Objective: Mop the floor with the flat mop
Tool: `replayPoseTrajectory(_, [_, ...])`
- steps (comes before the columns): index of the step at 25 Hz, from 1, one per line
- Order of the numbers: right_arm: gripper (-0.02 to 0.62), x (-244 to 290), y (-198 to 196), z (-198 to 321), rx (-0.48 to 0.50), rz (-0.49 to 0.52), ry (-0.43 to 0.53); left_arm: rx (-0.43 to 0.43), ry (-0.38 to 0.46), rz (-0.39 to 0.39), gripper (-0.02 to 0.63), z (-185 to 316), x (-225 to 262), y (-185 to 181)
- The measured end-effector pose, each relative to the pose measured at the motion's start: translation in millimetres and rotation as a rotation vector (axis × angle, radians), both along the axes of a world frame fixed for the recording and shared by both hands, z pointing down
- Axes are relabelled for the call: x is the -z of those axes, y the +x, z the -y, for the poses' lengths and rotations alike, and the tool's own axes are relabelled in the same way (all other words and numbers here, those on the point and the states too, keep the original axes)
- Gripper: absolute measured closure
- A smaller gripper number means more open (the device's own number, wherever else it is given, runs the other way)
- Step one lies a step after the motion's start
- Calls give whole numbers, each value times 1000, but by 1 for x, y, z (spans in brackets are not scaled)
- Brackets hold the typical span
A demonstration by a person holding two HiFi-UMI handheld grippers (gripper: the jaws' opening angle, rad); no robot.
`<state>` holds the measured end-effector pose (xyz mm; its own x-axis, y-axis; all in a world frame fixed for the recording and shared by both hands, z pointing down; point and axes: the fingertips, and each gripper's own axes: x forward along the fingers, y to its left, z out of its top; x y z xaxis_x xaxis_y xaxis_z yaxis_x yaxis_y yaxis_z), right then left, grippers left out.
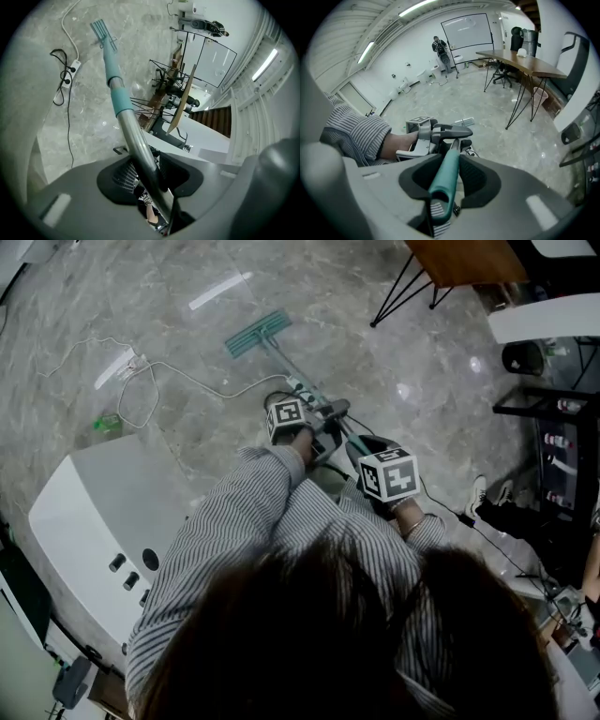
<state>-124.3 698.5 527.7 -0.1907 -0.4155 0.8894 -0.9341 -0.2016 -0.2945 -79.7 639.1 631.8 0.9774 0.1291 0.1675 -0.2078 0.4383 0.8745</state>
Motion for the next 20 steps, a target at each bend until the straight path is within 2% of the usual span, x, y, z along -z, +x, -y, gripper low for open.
replayPoseTrajectory(5, [479,-2,-1,24,15,-6,-4,-43,36,3,468,23,-1,1])
replayPoseTrajectory(10, [477,-9,-4,67,65,-36,-16,-46,70,-25,449,67,-4,-1])
replayPoseTrajectory(14, [477,-4,6,122,30,-21,-1,-50,69,-22,449,121,-3,9])
replayPoseTrajectory(20, [477,1,6,240,-23,-3,-7,-169,53,2,451,232,0,9])
